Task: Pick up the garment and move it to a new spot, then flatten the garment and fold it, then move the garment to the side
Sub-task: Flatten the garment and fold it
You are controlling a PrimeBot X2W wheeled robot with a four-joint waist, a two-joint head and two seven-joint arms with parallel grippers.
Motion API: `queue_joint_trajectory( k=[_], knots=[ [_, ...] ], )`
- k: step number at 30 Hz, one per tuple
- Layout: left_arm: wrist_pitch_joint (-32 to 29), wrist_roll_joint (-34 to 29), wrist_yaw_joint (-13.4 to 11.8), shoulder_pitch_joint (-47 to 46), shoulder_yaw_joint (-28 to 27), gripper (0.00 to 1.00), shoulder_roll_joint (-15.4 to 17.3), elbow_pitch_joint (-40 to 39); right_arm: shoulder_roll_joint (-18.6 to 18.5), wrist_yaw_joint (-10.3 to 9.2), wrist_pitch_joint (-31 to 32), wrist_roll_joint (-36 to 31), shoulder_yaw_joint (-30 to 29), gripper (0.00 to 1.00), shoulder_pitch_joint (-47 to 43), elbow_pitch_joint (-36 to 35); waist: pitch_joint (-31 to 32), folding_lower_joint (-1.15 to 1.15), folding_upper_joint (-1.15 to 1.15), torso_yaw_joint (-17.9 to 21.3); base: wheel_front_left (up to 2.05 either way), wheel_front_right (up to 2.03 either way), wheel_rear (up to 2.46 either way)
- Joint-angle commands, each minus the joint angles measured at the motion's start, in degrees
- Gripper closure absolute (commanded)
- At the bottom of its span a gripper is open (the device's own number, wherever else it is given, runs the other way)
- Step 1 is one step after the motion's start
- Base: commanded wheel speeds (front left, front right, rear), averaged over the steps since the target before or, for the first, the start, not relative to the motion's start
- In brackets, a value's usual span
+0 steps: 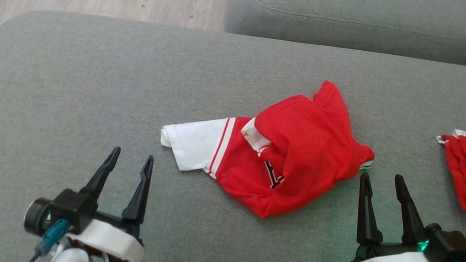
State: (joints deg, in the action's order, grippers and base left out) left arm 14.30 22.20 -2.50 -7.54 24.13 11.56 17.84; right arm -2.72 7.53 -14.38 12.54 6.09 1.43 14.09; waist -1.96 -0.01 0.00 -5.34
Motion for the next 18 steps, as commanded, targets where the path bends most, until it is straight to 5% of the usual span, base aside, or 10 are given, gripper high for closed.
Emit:
queue_joint_trajectory(
  k=[1,8,18],
  knots=[
    [0.69,-0.77,0.25,-2.96,-2.84,0.00,0.05,-2.41,-0.16,-0.04,-0.62,-0.63,1.27,0.00,1.43,-1.75,-0.24,0.01,0.00,-0.50,0.00,0.00,0.00],
    [0.69,-2.76,1.95,-3.98,-3.86,0.00,-2.38,-2.36,-0.16,-0.04,1.42,-4.23,3.75,0.00,5.18,-1.61,-2.36,0.01,0.00,-2.52,0.00,0.00,0.00],
    [0.70,-4.05,5.05,-5.67,-5.15,0.00,-6.42,0.22,-0.16,-0.04,15.07,-14.02,9.75,0.00,18.88,8.63,-5.56,0.01,0.00,-8.08,0.00,0.00,0.00]
  ],
)
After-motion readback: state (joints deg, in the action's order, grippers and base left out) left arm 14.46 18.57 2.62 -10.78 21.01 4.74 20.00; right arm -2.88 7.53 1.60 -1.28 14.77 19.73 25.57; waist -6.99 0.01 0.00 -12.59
